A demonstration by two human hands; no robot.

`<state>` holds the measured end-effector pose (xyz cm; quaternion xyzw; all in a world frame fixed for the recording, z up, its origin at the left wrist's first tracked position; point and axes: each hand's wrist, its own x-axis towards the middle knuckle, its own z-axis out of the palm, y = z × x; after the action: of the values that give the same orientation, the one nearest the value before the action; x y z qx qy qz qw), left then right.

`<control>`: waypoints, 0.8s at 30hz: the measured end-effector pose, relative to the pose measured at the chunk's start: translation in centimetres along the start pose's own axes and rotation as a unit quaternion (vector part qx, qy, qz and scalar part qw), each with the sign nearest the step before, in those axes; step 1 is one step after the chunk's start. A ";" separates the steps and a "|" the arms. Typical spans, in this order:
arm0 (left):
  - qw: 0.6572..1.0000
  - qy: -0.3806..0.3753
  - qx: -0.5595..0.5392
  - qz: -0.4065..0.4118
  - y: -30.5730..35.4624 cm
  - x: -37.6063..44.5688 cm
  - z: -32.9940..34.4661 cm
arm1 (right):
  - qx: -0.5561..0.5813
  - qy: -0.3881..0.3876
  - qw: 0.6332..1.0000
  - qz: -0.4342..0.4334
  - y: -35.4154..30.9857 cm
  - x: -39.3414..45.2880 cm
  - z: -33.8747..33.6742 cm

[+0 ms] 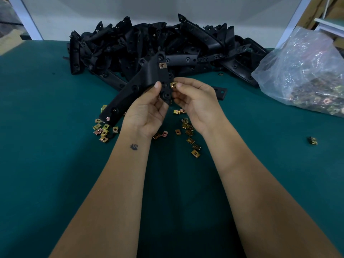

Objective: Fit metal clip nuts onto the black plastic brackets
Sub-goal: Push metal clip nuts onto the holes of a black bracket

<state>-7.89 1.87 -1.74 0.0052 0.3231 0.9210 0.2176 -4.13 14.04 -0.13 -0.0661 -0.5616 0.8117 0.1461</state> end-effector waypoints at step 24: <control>0.999 0.030 0.037 -0.019 0.0 -0.2 0.2 | 0.011 -0.029 0.998 0.060 0.3 -0.3 1.2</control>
<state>-7.64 1.95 -1.57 -0.0210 0.3632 0.9039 0.2249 -4.24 12.78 0.01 -0.0751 -0.5516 0.8267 0.0814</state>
